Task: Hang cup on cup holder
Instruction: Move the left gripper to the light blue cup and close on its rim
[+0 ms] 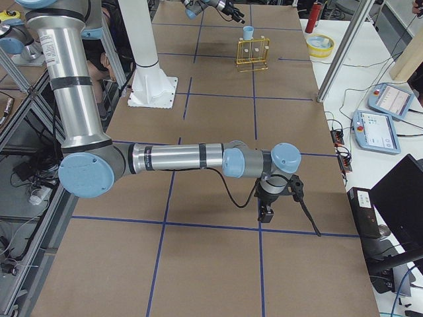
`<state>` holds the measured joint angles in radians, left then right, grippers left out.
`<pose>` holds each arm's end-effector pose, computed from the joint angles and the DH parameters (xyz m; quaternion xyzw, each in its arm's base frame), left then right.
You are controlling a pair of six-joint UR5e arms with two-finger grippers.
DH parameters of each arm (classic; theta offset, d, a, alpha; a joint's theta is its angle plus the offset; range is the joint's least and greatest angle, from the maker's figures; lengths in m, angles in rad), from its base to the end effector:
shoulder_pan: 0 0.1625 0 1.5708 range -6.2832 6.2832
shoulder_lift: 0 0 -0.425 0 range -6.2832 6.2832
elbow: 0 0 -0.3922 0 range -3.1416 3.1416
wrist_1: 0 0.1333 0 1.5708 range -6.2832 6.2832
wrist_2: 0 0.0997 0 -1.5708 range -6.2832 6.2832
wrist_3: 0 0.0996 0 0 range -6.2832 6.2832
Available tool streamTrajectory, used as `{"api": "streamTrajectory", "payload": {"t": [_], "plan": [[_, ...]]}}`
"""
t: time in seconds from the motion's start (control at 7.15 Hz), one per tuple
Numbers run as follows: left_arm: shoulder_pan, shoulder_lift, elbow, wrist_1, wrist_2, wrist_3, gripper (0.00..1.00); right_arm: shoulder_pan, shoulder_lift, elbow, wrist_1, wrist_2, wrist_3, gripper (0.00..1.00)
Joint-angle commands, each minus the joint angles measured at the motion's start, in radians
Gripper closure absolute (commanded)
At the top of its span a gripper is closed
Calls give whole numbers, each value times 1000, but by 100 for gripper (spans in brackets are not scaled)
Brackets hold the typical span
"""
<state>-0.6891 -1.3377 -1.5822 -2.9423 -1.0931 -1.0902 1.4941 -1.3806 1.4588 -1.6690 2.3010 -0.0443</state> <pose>0.1994 -0.3963 0.6074 0.4572 0.3309 -0.2128 0.7976 0.0230 -0.5730 0.6254 -0.0151 -0.3568 -0.0529 0.9325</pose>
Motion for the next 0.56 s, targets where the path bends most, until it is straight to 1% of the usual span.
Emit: {"api": "streamTrajectory", "payload": {"t": [0.0, 0.42], "plan": [[16, -34, 54, -20, 1, 0, 0, 0, 0, 0, 0, 0, 0, 0], [32, -57, 106, -49, 4, 0, 0, 0, 0, 0, 0, 0, 0, 0]]}}
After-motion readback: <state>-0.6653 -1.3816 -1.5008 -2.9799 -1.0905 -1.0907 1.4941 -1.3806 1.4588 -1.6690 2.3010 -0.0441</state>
